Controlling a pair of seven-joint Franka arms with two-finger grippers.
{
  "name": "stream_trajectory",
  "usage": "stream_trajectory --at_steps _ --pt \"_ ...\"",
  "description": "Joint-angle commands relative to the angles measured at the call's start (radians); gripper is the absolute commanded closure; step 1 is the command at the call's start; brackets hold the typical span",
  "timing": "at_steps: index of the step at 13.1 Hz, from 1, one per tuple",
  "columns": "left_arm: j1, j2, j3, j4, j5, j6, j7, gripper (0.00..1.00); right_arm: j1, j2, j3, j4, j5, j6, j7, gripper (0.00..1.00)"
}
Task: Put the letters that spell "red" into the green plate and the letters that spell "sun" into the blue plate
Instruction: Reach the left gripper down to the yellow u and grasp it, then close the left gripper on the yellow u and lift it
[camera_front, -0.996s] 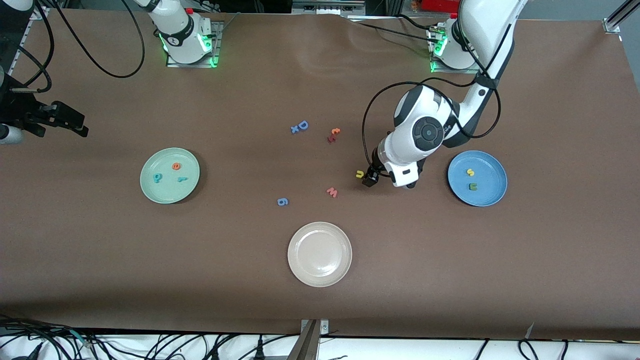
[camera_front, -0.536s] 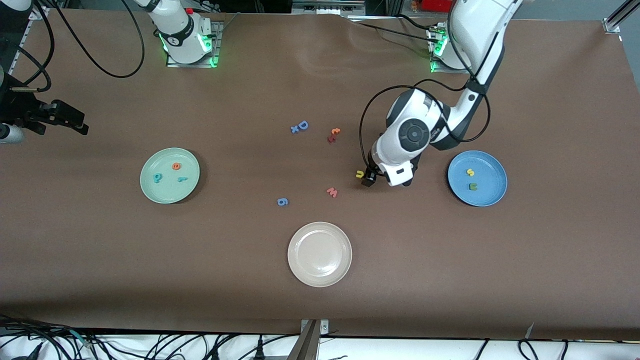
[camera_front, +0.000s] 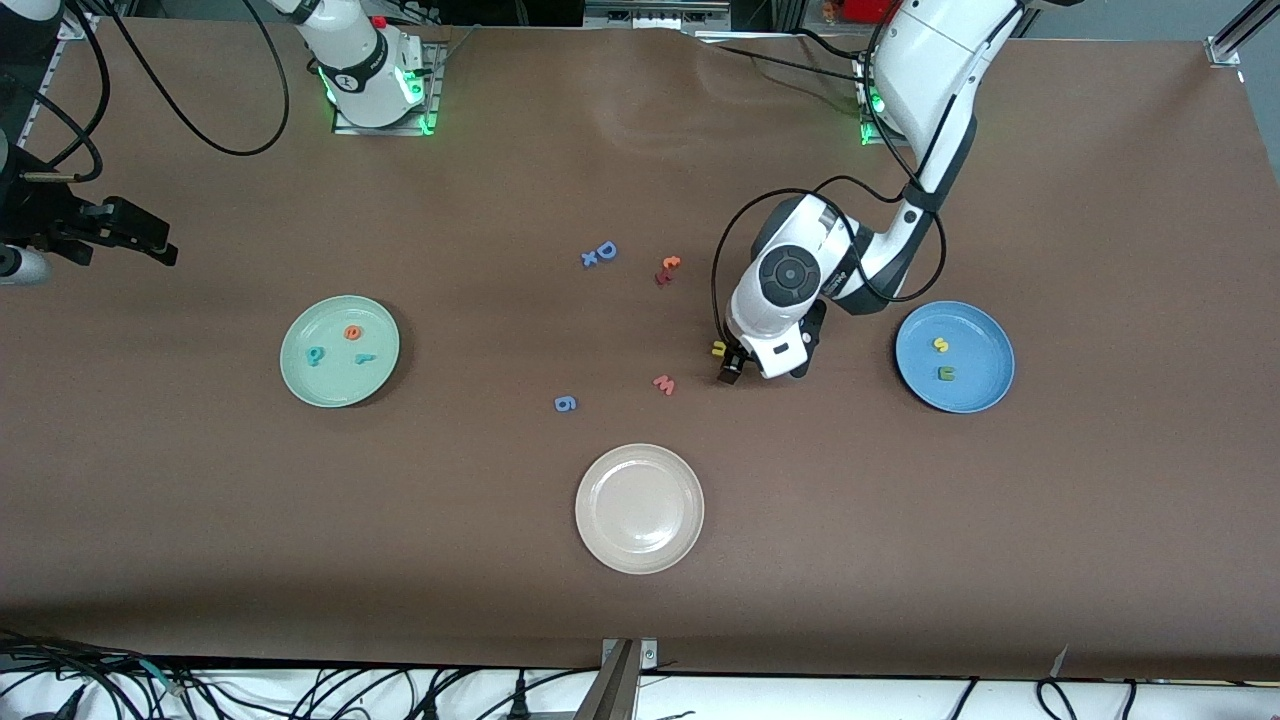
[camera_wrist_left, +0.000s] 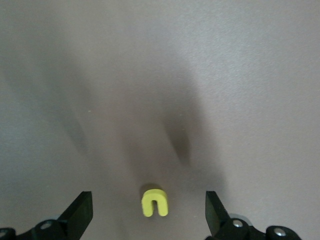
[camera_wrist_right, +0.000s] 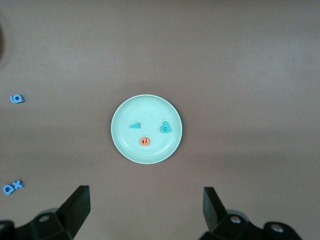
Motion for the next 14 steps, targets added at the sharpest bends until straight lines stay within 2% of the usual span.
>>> stream_trajectory --at_steps 1,5,8,14 --pt "-0.030 0.054 0.023 0.063 0.033 -0.008 -0.045 0.01 -0.010 -0.003 0.006 0.013 -0.012 -0.019 0.008 0.00" --pt "-0.050 0.085 0.036 0.072 0.037 -0.007 -0.053 0.02 -0.011 -0.003 0.006 0.013 -0.013 -0.019 0.008 0.00" --pt "-0.052 0.100 0.036 0.072 0.037 0.041 -0.053 0.03 -0.011 -0.003 0.006 0.013 -0.013 -0.019 0.008 0.00" --pt "-0.067 0.102 0.031 0.070 0.039 0.041 -0.052 0.09 -0.011 -0.003 0.006 0.015 -0.015 -0.019 0.008 0.00"
